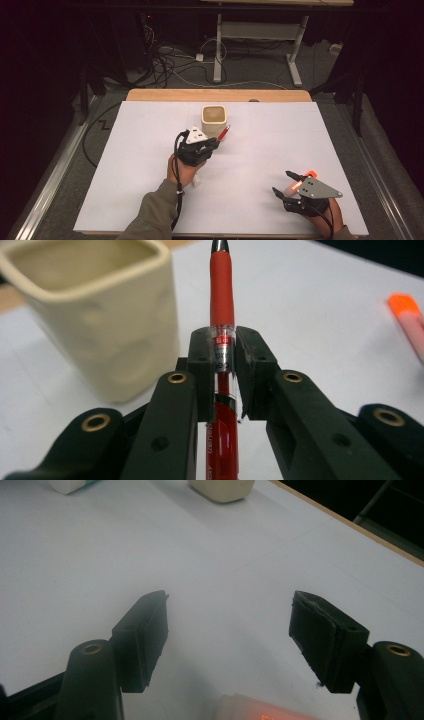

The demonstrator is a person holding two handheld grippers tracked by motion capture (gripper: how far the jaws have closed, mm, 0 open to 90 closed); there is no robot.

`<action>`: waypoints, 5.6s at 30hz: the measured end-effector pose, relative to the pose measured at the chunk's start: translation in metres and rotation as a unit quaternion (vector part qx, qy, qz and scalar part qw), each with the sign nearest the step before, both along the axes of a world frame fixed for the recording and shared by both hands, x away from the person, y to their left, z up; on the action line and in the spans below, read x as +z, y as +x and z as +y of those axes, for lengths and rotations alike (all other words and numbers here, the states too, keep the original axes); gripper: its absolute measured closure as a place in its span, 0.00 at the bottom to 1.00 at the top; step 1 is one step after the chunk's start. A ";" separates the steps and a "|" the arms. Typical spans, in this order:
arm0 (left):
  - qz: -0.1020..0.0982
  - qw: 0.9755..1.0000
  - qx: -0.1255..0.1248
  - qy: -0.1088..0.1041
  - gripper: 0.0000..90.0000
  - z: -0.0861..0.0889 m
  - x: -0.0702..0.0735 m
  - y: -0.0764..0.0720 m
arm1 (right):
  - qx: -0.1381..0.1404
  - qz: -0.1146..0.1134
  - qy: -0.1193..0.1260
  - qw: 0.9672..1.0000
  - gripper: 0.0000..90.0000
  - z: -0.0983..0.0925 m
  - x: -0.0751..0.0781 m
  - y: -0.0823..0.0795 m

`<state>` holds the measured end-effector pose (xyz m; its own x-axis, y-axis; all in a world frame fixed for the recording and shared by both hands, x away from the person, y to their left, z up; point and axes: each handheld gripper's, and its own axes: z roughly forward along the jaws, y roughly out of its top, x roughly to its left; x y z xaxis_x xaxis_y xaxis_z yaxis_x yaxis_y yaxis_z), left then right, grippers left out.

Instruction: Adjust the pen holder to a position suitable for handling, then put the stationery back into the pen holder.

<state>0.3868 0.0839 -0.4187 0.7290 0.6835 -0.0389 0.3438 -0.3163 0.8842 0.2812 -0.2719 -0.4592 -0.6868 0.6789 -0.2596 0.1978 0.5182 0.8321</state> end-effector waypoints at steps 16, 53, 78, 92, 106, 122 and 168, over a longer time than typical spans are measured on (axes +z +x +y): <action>-0.086 0.992 -0.001 -0.095 0.86 0.024 0.034 0.024 | 0.004 -0.001 0.001 1.000 0.35 0.000 0.000 0.000; -0.099 0.983 -0.039 -0.151 0.86 0.007 0.037 0.097 | 0.015 -0.007 0.008 1.000 0.35 -0.001 -0.001 0.001; -0.071 0.994 -0.014 -0.085 0.86 0.001 0.008 0.096 | 0.021 -0.010 0.005 1.000 0.36 0.001 0.000 -0.002; -0.065 0.997 -0.006 -0.039 0.85 0.012 0.003 0.087 | 0.026 -0.007 0.001 1.000 0.36 0.003 -0.001 -0.002; -0.066 0.998 0.000 0.000 0.85 0.019 0.002 0.081 | 0.022 -0.009 0.000 1.000 0.35 0.003 0.000 -0.003; -0.070 0.997 0.006 0.031 0.83 0.025 0.004 0.075 | 0.028 -0.006 0.000 1.000 0.36 0.004 -0.001 -0.002; -0.066 0.987 -0.056 0.136 0.71 0.079 0.006 0.008 | 0.035 0.001 -0.007 0.999 0.36 0.008 -0.003 -0.004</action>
